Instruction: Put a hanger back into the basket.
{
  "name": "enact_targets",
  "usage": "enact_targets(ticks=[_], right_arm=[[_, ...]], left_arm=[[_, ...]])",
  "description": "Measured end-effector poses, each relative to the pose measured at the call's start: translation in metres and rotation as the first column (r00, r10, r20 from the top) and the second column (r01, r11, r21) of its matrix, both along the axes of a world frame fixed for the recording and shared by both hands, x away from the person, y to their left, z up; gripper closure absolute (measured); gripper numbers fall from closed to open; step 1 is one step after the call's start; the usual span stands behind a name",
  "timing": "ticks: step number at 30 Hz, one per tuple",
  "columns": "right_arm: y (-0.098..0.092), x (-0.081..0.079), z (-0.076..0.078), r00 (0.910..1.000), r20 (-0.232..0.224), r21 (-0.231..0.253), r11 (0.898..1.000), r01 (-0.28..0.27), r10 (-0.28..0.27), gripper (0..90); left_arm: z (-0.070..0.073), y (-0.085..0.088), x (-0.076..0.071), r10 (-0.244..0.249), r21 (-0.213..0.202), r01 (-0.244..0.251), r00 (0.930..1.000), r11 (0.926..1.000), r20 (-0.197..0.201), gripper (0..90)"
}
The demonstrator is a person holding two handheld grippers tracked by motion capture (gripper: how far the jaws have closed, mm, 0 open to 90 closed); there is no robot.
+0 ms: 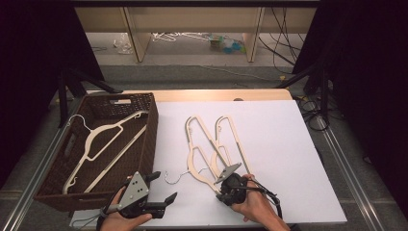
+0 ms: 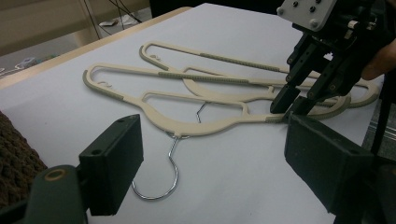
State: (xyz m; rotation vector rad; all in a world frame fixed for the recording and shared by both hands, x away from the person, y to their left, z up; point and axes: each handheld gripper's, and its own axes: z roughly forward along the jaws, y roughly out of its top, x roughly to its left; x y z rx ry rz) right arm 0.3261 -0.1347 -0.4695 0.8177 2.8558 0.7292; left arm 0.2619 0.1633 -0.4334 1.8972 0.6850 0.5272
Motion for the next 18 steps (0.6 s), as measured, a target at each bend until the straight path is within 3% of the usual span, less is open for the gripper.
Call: enact_targets(ticks=[4,8,11,17,18], right_arm=[[-0.002,0.0,0.002,0.9999,-0.006,-0.023,1.0,0.009,-0.009,76.1],[-0.015,0.005,0.007,0.9995,-0.026,-0.045,0.999,0.018,-0.019,79.1],[-0.024,0.006,0.013,0.9991,-0.043,-0.045,0.999,-0.007,0.005,79.1],[-0.044,0.009,0.018,0.9969,-0.062,-0.106,0.993,-0.054,0.048,79.1],[-0.048,0.01,0.018,0.9962,-0.069,-0.108,0.992,-0.06,0.053,79.1]], left_arm=[[0.001,0.0,0.001,-0.011,0.006,0.011,0.9999,0.9999,0.007,19.7],[0.0,0.0,0.001,-0.006,0.0,0.006,1.0,1.0,0.001,19.8],[0.0,0.0,0.0,-0.009,0.003,0.009,1.0,1.0,0.001,19.9],[0.001,0.001,0.0,-0.015,0.01,0.015,0.9998,0.9998,0.009,20.1],[0.0,0.001,0.0,-0.01,-0.011,0.01,0.9999,0.9999,0.001,20.2]])
